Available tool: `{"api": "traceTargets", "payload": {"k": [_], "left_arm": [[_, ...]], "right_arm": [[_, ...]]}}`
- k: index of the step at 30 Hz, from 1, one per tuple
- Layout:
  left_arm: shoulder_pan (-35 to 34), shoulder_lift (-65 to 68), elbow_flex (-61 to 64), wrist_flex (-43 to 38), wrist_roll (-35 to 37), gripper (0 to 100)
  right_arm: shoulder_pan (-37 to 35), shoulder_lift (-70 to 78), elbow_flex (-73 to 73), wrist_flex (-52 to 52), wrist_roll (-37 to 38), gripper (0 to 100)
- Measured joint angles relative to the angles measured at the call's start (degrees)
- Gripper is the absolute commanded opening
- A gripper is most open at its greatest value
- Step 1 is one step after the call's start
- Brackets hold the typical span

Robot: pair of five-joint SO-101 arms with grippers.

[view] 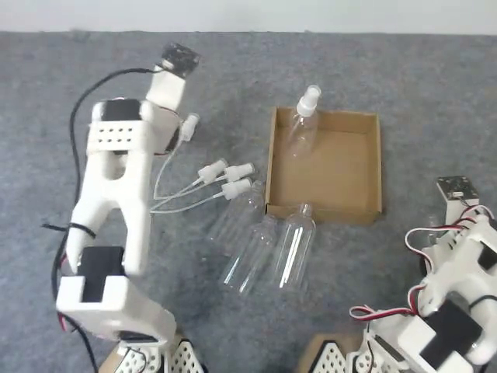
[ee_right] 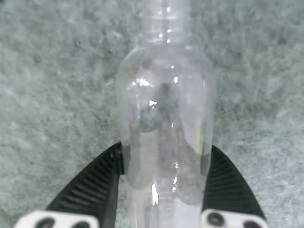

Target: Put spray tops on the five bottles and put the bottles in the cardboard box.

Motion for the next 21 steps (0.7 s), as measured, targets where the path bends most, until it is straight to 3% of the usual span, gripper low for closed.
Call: {"api": "traceTargets", "payload": {"k": [4, 15, 21], "left_arm": [[0.26, -0.09, 0.97, -6.33, -0.35, 20], [0.44, 18.99, 0.97, -29.36, 3.34, 20], [0.35, 26.64, -5.1, -30.77, 7.38, 20]], "right_arm": [[0.0, 0.0, 0.0, 0.0, 0.0, 16.5], [0.0, 0.0, 0.0, 0.0, 0.0, 16.5], [0.0, 0.0, 0.0, 0.0, 0.0, 16.5]]}}
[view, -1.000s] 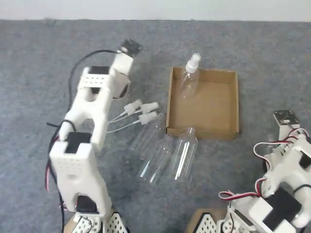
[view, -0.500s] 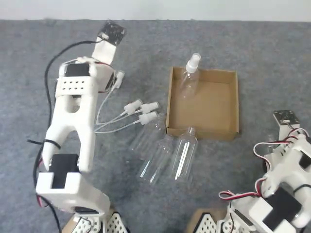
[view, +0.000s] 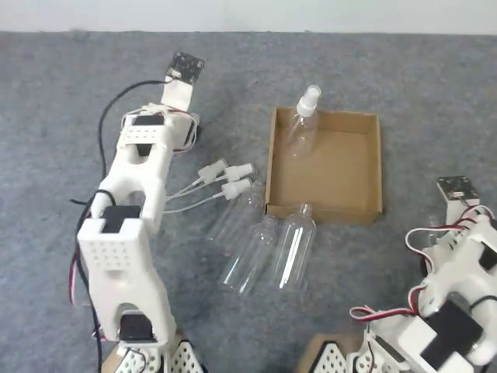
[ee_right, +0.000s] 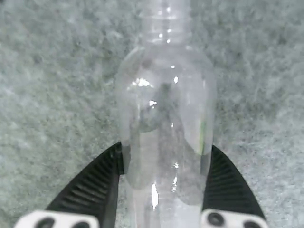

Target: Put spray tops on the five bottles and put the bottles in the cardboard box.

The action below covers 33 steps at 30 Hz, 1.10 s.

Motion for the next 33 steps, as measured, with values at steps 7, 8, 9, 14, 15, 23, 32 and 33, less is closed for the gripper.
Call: {"api": "traceTargets", "payload": {"k": [7, 8, 9, 14, 15, 23, 32, 33], "left_arm": [[-0.44, 9.67, -11.87, 5.45, 0.79, 18], [-0.44, 10.81, -14.24, 7.74, 0.88, 17], [-0.44, 12.04, -16.79, 10.11, 0.88, 14], [0.09, 17.67, -29.98, 24.0, 0.97, 3], [0.09, 18.64, -32.44, 26.9, 0.97, 2], [-0.09, 23.21, -49.67, 52.48, 0.97, 1], [-2.46, 19.78, -48.88, 60.13, 1.49, 1], [-2.46, 17.67, -45.8, 60.22, 1.49, 1]], "right_arm": [[0.0, 0.0, 0.0, 0.0, 0.0, 16.5], [0.0, 0.0, 0.0, 0.0, 0.0, 16.5], [0.0, 0.0, 0.0, 0.0, 0.0, 16.5], [0.0, 0.0, 0.0, 0.0, 0.0, 16.5], [0.0, 0.0, 0.0, 0.0, 0.0, 16.5], [0.0, 0.0, 0.0, 0.0, 0.0, 16.6], [0.0, 0.0, 0.0, 0.0, 0.0, 16.6], [0.0, 0.0, 0.0, 0.0, 0.0, 16.6]]}}
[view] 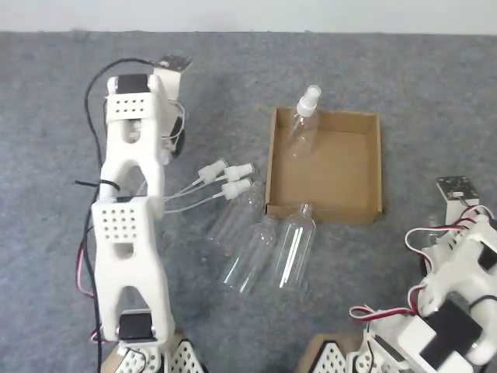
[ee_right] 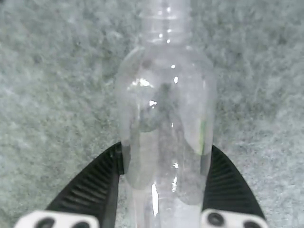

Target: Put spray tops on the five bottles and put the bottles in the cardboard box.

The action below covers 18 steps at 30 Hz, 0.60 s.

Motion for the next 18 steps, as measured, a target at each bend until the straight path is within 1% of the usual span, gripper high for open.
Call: {"api": "traceTargets", "payload": {"k": [3, 7, 10, 13, 16, 18], "left_arm": [[0.26, -8.88, 11.43, 0.0, -1.85, 1], [-0.53, -24.62, 30.07, -0.88, -5.63, 2], [-2.2, -37.01, 44.66, -7.56, -6.59, 2], [-2.11, -46.77, 59.25, -16.97, -6.95, 2], [-4.22, -50.9, 70.95, -26.37, -7.03, 2], [-5.8, -50.99, 75.52, -30.68, -6.95, 2]], "right_arm": [[0.0, 0.0, 0.0, 0.0, 0.0, 16.6], [0.0, 0.09, 0.0, 0.0, 0.0, 16.6], [0.0, 0.09, 0.0, 0.0, 0.0, 16.6], [0.0, 0.09, 0.0, 0.0, 0.0, 16.6], [0.0, 0.09, 0.0, 0.0, 0.35, 16.6], [0.0, 0.09, 0.0, 0.0, 1.85, 16.6]]}}
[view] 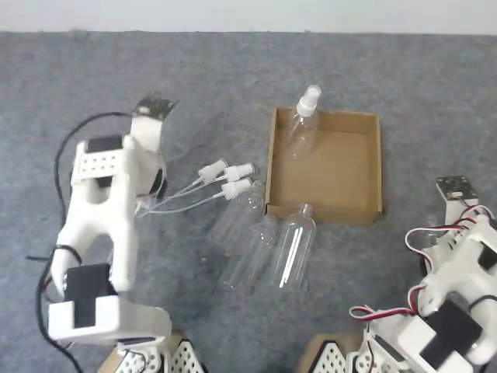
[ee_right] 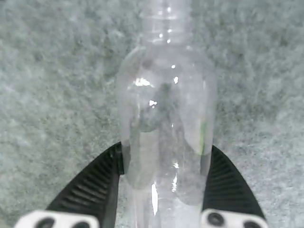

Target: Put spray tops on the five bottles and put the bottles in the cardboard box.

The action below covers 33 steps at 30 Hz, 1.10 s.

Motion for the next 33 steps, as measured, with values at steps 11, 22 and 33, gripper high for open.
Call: {"api": "traceTargets", "payload": {"k": [11, 22, 33], "left_arm": [[-4.75, 5.1, 3.08, -6.07, -0.35, 17], [-4.92, 5.19, 3.08, -6.07, -2.02, 17], [-9.23, 5.89, 4.57, -7.74, -5.27, 12]], "right_arm": [[0.0, 0.0, 0.0, 0.0, 1.67, 16.6], [0.0, 0.0, 0.0, 0.0, 1.85, 16.6], [0.0, 0.0, 0.0, 0.0, 1.85, 16.6]]}}
